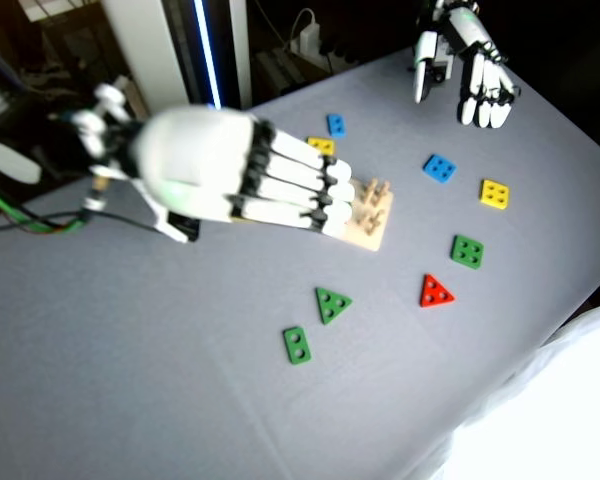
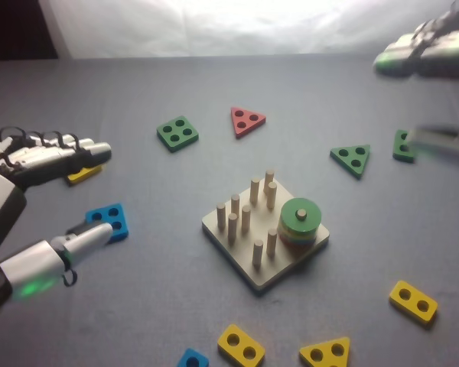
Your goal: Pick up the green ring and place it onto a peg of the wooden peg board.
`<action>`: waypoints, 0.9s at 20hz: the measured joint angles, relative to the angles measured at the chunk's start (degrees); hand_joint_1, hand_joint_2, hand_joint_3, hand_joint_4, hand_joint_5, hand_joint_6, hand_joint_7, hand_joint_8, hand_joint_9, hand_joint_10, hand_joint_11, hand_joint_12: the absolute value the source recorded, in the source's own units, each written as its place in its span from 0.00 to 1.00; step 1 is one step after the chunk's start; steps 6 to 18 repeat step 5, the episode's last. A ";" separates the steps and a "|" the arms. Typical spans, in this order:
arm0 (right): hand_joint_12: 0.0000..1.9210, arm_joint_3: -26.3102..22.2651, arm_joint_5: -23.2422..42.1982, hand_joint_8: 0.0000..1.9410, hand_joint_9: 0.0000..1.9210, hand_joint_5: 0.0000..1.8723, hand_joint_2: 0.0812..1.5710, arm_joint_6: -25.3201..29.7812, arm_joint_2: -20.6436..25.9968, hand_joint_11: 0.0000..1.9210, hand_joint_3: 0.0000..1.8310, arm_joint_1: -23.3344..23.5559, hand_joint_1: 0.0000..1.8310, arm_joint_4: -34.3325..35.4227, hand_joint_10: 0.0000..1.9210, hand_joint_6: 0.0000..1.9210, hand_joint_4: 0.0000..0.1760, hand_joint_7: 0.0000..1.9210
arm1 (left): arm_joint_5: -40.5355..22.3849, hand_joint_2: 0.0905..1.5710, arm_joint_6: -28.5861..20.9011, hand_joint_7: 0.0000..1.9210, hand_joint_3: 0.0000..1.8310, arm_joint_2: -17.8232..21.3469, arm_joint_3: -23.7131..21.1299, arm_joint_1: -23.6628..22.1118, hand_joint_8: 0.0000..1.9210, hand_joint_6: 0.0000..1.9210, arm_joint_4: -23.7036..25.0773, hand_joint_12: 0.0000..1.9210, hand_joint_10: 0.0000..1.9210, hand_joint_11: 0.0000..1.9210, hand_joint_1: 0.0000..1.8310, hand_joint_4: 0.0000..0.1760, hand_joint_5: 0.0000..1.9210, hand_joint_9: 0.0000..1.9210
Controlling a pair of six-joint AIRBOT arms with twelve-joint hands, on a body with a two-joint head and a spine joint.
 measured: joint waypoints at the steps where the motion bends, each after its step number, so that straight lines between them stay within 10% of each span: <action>1: 0.44 -0.39 1.97 0.00 0.36 0.35 0.84 -0.37 0.28 0.19 0.01 -0.26 0.33 0.63 0.01 0.00 0.00 0.35 | -0.87 0.73 0.00 0.24 0.00 0.00 0.00 -0.04 0.00 0.00 -0.11 0.48 0.01 0.05 0.39 0.14 0.18 0.24; 2: 0.41 -1.14 5.75 0.00 0.39 0.35 0.85 -1.62 0.76 0.25 0.00 -0.90 0.37 1.77 0.01 0.00 0.00 0.36 | -2.47 0.71 -0.61 0.25 0.00 0.17 -0.07 -0.85 0.00 0.00 -0.31 0.48 0.01 0.07 0.40 0.00 0.18 0.26; 3: 0.20 -1.62 7.69 0.00 0.48 0.37 0.80 -2.08 1.01 0.43 0.01 -0.96 0.52 2.27 0.00 0.59 0.00 0.44 | -2.84 0.72 -0.90 0.24 0.00 0.37 -0.04 -2.32 0.00 0.00 -0.24 0.51 0.01 0.11 0.34 0.00 0.14 0.29; 4: 0.15 -2.32 10.88 0.00 0.48 0.24 0.81 -3.08 1.46 0.44 0.01 -1.53 0.48 2.64 0.00 0.28 0.00 0.42 | -3.32 0.76 -0.94 0.21 0.01 0.42 0.20 -4.42 0.00 0.00 0.87 0.53 0.01 0.12 0.28 0.00 0.10 0.30; 5: 0.12 -3.26 12.66 0.00 0.41 0.27 0.86 -3.30 2.08 0.34 0.00 -1.55 0.49 2.47 0.00 0.74 0.00 0.37 | -4.35 0.81 -1.22 0.13 0.02 0.42 0.61 -5.95 0.00 0.02 2.60 0.50 0.00 0.06 0.17 0.12 0.14 0.23; 18: 0.12 -3.26 12.66 0.00 0.41 0.27 0.86 -3.30 2.08 0.34 0.00 -1.55 0.49 2.47 0.00 0.74 0.00 0.37 | -4.35 0.81 -1.22 0.13 0.02 0.42 0.61 -5.95 0.00 0.02 2.60 0.50 0.00 0.06 0.17 0.12 0.14 0.23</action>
